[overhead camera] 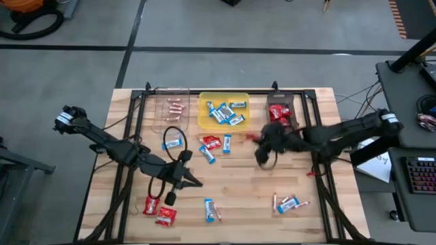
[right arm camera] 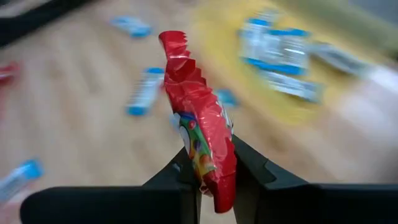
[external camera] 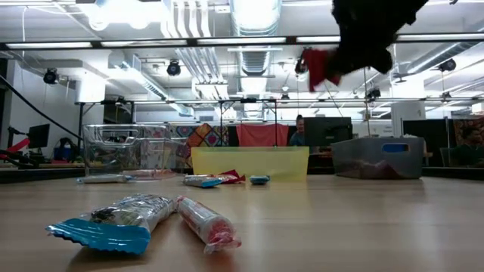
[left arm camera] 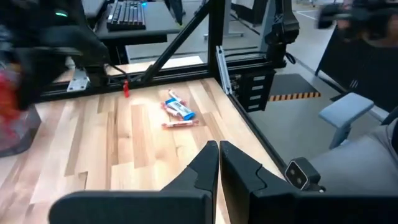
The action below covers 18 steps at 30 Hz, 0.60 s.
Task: Sort candy
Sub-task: Put the red candy into the black bin
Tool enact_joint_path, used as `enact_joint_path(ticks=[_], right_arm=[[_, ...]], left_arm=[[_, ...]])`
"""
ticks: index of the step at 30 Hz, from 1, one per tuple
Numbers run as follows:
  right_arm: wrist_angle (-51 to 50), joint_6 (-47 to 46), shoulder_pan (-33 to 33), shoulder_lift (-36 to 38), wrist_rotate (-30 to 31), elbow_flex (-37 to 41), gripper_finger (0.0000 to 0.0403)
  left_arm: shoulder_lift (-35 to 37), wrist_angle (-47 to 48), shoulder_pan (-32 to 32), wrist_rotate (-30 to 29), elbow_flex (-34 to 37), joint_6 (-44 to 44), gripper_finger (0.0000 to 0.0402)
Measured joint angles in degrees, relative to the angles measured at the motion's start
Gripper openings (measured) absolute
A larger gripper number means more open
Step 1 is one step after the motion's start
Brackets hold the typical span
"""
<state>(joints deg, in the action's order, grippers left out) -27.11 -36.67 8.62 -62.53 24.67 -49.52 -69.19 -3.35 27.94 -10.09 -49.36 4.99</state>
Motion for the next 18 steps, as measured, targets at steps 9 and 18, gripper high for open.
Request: enact_joint_path(ticks=[9, 18], right_arm=[[-20.2, -2.4, -21.0, 3.8, -0.5, 0.0, 0.0049], [-27.8, 0.6, -32.1, -0.8, -0.9, 0.0, 0.0049]], left_arm=[[0.0, 1.0, 0.0, -0.1, 0.0, 0.0, 0.0000], [-0.1, 1.4, 0.0, -0.8, 0.0, 0.0, 0.0000]])
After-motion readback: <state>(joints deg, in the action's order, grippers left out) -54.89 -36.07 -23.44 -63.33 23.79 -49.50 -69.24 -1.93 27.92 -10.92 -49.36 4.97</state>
